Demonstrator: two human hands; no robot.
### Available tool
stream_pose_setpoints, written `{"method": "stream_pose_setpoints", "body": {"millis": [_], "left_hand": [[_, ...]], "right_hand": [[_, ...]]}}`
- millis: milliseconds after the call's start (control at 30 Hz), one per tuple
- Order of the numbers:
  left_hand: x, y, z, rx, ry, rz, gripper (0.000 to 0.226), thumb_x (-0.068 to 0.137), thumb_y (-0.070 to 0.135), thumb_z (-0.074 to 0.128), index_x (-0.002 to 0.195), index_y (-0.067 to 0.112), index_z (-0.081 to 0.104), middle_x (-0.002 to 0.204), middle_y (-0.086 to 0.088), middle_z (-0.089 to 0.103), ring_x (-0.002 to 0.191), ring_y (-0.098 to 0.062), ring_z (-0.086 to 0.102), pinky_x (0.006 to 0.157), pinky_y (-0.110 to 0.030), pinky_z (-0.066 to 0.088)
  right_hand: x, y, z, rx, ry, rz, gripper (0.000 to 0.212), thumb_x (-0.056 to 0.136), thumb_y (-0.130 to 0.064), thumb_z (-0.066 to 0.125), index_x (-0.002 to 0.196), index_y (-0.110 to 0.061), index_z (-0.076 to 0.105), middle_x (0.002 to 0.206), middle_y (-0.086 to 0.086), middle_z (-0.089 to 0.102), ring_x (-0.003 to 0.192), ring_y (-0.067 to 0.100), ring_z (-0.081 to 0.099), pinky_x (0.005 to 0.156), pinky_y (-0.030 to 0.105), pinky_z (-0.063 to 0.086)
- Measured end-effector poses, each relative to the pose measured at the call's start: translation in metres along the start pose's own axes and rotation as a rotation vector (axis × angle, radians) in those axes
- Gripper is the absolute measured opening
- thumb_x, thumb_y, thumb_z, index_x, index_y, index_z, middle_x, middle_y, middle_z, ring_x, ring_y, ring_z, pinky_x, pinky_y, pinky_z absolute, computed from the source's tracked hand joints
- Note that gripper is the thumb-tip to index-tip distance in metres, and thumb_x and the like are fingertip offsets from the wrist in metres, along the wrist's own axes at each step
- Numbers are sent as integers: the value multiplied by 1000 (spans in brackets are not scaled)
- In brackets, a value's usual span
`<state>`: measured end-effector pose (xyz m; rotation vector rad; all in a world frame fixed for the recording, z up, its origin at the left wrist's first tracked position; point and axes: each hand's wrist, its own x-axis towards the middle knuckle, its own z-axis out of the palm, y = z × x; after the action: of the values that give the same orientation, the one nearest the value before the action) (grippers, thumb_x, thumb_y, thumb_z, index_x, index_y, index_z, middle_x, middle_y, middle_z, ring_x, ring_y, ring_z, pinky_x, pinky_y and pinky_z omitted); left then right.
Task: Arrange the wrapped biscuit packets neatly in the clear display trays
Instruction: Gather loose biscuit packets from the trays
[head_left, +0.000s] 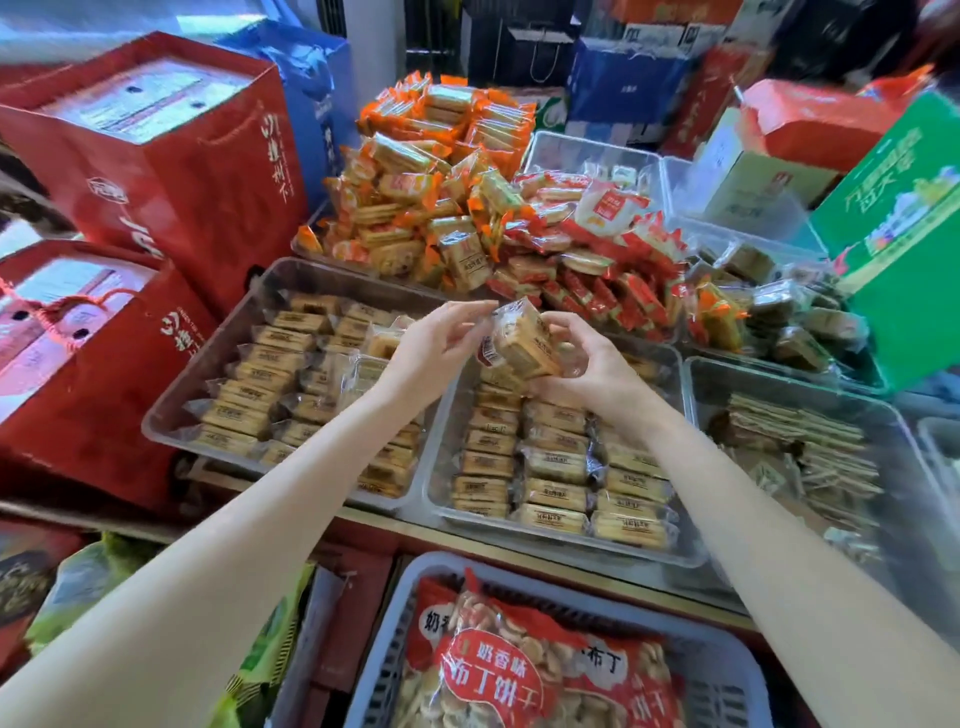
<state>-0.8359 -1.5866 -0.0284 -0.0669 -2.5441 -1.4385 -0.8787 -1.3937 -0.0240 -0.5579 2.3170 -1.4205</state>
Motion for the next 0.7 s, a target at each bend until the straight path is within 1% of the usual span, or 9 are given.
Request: {"method": "stream_pose_setpoints", "body": {"millis": [67,100,167,233,300,400,467,567,700], "left_hand": [[0,10,-4,-70,5,-4,25,91,15,60,115,13,65,111,-3,66,90,-10,66,72,-7,48],[-1,14,-8,-126,7,-24,22,89,15,63,110,14,68,106,-6,69,85,-11,67,70,-11,50],[-4,26,-14,-272,11,-77,18,85,7,66,103,8,69,99,-11,70,79,-11,68,69,-16,52],[-7,36,-19,-348,3,-88,19,84,-3,64,102,0,68,90,-11,68,70,-4,67,65,-14,52],[-9,45,-21,-300,3,-65,18,83,0,66,100,3,68,84,-4,68,65,0,65,64,-13,51],[-10,51,-27,-171,10,-9,17,80,7,71,92,20,68,82,7,68,66,1,62,67,-15,51],[-10,54,-30,-81,-9,32,24,79,9,73,88,29,64,80,12,66,62,5,58,63,-12,49],[-12,59,-35,56,-50,95,17,78,11,74,85,25,67,78,11,66,65,6,57,68,-10,47],[-16,64,-38,112,-147,72,11,76,10,75,85,15,71,80,1,69,74,-9,62,77,-23,49]], "right_hand": [[-11,-7,-7,64,-15,20,64,75,-11,77,129,-25,46,119,-7,53,104,7,57,84,15,48],[-16,-10,-11,101,-31,31,63,75,-10,77,128,-25,46,117,-8,55,104,6,58,82,15,48],[-23,-14,-18,162,-66,35,63,75,-9,76,128,-24,46,117,-5,59,106,12,60,86,21,47],[-27,-19,-23,186,-83,31,63,76,-5,74,129,-23,45,120,-1,60,108,14,61,88,25,48],[-31,-26,-26,197,-92,16,61,78,-3,72,129,-23,46,121,1,60,109,16,61,90,26,49],[-37,-34,-32,160,-92,-14,61,77,-4,73,128,-26,47,121,3,59,109,19,61,95,30,45],[-40,-39,-36,128,-96,-20,60,77,-2,72,127,-25,47,121,5,58,108,19,61,90,25,47],[-48,-47,-38,88,-101,-43,58,77,1,71,122,-28,49,120,5,56,107,17,61,84,16,49],[-55,-51,-37,49,-111,-67,60,76,6,70,117,-32,49,120,0,53,107,6,58,90,20,49]]}}
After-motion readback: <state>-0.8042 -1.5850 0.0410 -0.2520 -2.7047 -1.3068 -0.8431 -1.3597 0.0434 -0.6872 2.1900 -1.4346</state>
